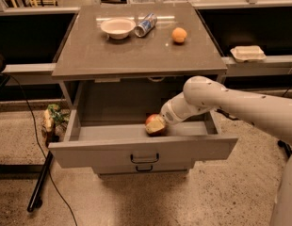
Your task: Pick apple from top drawer and place on counter
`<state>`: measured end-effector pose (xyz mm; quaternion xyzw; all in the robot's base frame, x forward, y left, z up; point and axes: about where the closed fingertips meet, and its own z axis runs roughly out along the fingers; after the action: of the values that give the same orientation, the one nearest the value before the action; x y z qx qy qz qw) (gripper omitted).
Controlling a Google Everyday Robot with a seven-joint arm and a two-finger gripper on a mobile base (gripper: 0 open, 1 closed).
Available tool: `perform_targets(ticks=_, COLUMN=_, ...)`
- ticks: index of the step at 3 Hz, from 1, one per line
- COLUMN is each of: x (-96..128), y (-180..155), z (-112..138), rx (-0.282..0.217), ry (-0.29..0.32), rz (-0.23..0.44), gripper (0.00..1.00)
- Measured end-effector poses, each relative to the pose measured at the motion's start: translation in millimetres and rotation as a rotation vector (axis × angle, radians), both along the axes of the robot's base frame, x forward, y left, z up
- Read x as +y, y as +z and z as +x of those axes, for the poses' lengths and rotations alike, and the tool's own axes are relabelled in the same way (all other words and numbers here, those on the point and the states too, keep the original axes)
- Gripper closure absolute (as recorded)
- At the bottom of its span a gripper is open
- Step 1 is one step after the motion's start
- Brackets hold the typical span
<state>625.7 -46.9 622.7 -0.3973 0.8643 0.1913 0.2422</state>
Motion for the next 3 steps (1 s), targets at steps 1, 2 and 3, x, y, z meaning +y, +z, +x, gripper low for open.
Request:
perform_targets(ticks=1, x=1, y=-3, z=-1, rx=0.004, ry=-0.001, rz=0.002, gripper=0.64)
perform_targets(ticks=2, x=-10, y=13, z=-4, rx=-0.036, ry=-0.007, rz=0.020, gripper=0.87)
perform_targets(ticks=3, x=-34, y=69, z=-8, rx=-0.141, ry=0.002, rz=0.061, gripper=1.00)
